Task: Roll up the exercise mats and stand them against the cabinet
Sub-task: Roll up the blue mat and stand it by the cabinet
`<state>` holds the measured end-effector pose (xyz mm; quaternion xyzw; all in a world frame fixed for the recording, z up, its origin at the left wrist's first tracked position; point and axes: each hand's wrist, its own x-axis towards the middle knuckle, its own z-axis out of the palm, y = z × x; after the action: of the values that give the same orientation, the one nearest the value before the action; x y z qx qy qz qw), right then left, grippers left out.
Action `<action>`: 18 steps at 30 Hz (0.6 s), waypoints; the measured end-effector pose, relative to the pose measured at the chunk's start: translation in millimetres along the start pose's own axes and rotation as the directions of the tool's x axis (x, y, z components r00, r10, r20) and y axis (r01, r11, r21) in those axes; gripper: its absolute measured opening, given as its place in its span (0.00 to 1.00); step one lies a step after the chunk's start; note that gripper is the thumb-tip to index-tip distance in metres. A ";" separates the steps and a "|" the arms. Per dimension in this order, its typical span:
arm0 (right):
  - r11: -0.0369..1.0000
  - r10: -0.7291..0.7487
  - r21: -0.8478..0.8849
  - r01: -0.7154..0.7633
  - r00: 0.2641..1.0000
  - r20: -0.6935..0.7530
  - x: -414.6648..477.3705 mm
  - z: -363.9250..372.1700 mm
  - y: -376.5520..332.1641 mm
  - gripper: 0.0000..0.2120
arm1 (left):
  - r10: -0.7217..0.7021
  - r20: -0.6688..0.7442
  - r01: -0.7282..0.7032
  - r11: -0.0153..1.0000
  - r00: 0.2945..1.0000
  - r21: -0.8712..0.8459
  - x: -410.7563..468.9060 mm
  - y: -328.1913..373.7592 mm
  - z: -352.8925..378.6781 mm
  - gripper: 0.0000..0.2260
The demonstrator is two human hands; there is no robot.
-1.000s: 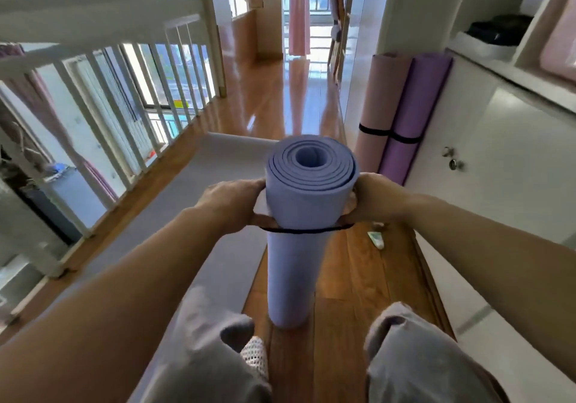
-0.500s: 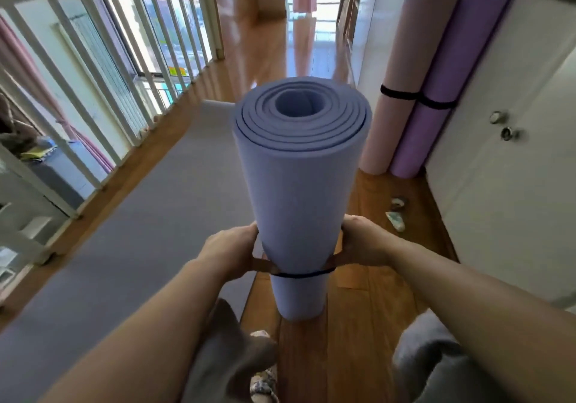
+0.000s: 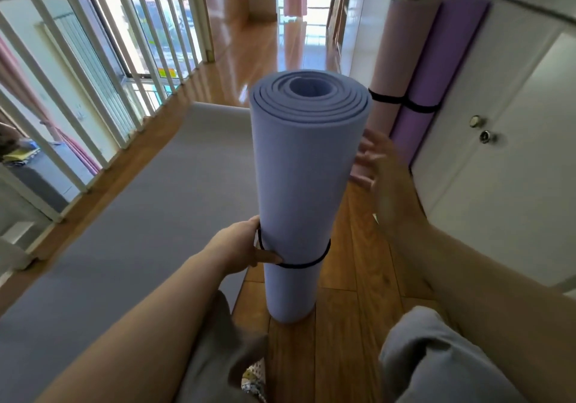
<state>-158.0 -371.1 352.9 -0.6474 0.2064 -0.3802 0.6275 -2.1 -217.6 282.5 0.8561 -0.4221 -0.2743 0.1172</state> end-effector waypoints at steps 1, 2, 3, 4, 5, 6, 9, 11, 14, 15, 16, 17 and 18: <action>0.999 -0.025 0.024 0.025 0.999 0.025 1.1 3.3 -17.1 0.17 | 0.010 0.013 -0.010 1.000 1.000 -0.023 -1.2 3.4 0.5 0.36; 0.999 -0.052 0.013 0.051 0.997 0.057 1.4 5.3 -31.5 0.19 | 0.020 0.021 -0.019 0.999 1.000 -0.050 -3.0 6.6 0.7 0.36; 0.998 -0.065 -0.012 0.067 0.994 0.086 -0.7 7.0 -44.7 0.20 | 0.025 0.022 -0.023 0.997 0.999 -0.078 -4.7 8.3 1.1 0.34; 0.997 -0.068 -0.041 0.072 0.992 0.108 -3.9 7.5 -54.6 0.21 | 0.025 0.019 -0.023 0.995 1.000 -0.095 -6.4 8.9 1.1 0.32; 0.993 -0.080 -0.072 0.090 0.987 0.138 -7.1 7.2 -62.4 0.20 | 0.025 0.005 -0.024 0.995 1.000 -0.093 -7.4 9.0 0.1 0.29; 0.987 -0.096 -0.113 0.116 0.980 0.173 -11.1 7.2 -68.9 0.21 | 0.020 -0.029 -0.023 0.996 0.999 -0.082 -9.7 10.3 -3.2 0.25; 0.952 -0.080 -0.267 0.150 0.964 0.254 -20.4 6.8 -83.2 0.20 | -0.020 -0.257 -0.061 0.951 0.966 -0.303 -24.9 25.2 -24.4 0.12; 0.923 -0.034 -0.360 0.132 0.963 0.266 -23.1 3.5 -95.7 0.18 | -0.159 -0.309 -0.106 0.717 0.938 -0.689 -47.1 49.6 -50.5 0.08; 0.792 -0.037 -0.564 0.232 0.941 0.336 -31.2 -5.4 -120.8 0.19 | -0.191 -0.162 -0.075 0.397 0.968 -0.915 -87.2 87.7 -91.9 0.18; 0.737 -0.028 -0.614 0.283 0.920 0.390 -35.3 -8.5 -129.4 0.19 | -0.158 -0.118 -0.048 0.388 0.980 -0.920 -99.1 97.7 -100.7 0.25; 0.679 0.004 -0.660 0.321 0.897 0.441 -39.8 -11.3 -137.8 0.20 | -0.128 -0.082 -0.023 0.409 0.988 -0.912 -110.5 107.2 -106.3 0.32; 0.621 0.051 -0.703 0.346 0.877 0.477 -43.2 -13.8 -144.9 0.22 | -0.104 -0.062 -0.009 0.446 0.993 -0.895 -119.2 115.3 -108.0 0.35; 0.568 0.098 -0.741 0.358 0.864 0.493 -46.4 -15.6 -151.9 0.24 | -0.090 -0.049 0.000 0.481 0.995 -0.877 -125.4 122.0 -105.7 0.34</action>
<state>-230.7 -327.5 488.1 -0.9482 0.1439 -0.1152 0.2589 -84.2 -197.4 468.6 0.6992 -0.1957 -0.4158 0.5477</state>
